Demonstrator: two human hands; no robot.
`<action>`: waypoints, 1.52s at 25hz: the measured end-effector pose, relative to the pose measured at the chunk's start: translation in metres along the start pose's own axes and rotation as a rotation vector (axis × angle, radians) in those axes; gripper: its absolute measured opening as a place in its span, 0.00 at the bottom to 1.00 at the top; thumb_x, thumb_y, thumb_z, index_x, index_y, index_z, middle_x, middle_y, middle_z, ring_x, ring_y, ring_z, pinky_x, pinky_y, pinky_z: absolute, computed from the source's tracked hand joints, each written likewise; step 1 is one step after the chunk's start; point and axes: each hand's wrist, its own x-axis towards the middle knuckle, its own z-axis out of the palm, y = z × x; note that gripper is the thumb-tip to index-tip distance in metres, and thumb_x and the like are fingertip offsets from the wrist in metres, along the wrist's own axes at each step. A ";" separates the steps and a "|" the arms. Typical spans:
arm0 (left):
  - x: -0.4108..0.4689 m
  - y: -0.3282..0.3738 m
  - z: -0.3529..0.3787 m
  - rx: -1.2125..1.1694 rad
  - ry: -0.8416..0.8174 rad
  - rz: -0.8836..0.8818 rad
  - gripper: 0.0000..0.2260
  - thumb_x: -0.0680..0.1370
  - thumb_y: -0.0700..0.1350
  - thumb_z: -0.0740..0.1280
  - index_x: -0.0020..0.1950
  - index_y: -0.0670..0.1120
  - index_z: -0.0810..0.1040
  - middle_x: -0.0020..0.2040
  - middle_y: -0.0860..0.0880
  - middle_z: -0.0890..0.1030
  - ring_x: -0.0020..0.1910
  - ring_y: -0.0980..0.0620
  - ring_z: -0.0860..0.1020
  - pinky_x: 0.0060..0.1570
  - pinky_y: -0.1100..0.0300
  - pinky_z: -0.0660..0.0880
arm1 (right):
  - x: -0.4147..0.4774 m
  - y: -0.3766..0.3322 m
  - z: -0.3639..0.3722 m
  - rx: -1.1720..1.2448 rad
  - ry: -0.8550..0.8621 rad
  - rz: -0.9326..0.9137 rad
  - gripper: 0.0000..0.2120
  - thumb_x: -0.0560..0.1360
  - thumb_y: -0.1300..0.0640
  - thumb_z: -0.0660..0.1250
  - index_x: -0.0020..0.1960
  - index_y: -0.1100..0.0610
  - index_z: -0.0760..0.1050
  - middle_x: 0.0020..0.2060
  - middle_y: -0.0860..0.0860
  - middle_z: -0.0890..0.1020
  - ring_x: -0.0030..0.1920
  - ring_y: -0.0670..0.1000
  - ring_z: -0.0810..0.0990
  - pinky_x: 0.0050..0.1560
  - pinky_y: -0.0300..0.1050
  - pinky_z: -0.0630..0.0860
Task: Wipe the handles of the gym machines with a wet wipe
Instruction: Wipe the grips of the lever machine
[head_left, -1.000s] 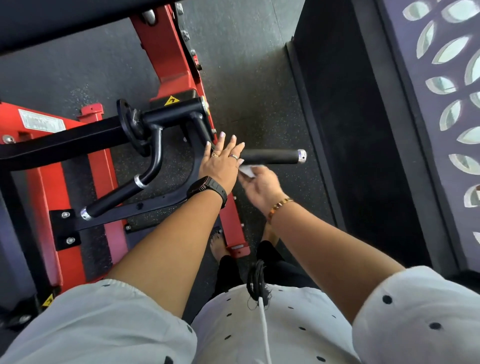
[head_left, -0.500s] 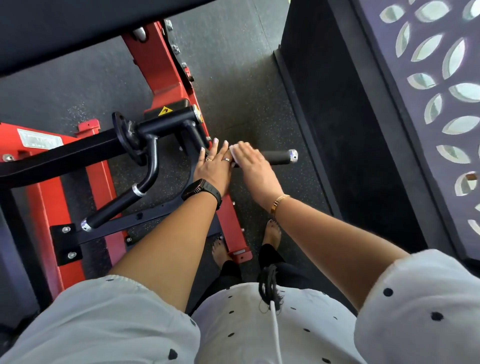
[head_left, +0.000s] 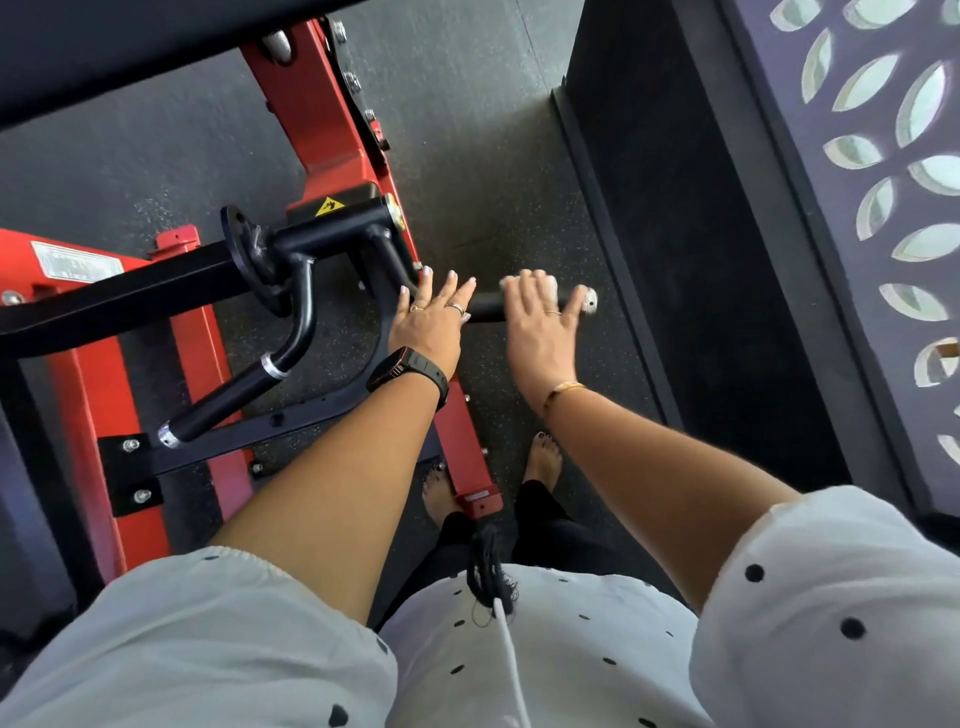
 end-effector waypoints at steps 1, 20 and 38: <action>0.000 0.000 -0.001 -0.005 0.002 -0.006 0.23 0.85 0.44 0.49 0.78 0.56 0.48 0.79 0.55 0.50 0.77 0.49 0.42 0.75 0.50 0.42 | 0.000 -0.015 -0.002 0.017 -0.009 -0.079 0.29 0.76 0.63 0.43 0.78 0.59 0.47 0.77 0.55 0.52 0.77 0.55 0.45 0.72 0.68 0.38; 0.003 -0.001 -0.004 -0.022 -0.040 0.011 0.22 0.84 0.49 0.48 0.78 0.53 0.48 0.79 0.53 0.52 0.78 0.48 0.43 0.74 0.48 0.43 | -0.011 0.039 0.016 0.326 0.253 -0.074 0.24 0.74 0.65 0.51 0.69 0.57 0.67 0.65 0.53 0.72 0.70 0.57 0.65 0.73 0.61 0.54; 0.000 -0.005 -0.012 -0.059 0.005 0.016 0.20 0.84 0.48 0.51 0.77 0.49 0.59 0.76 0.52 0.62 0.78 0.50 0.48 0.75 0.50 0.49 | 0.001 -0.021 0.011 0.332 0.078 -0.153 0.26 0.80 0.63 0.51 0.77 0.57 0.53 0.76 0.52 0.57 0.77 0.51 0.48 0.75 0.53 0.40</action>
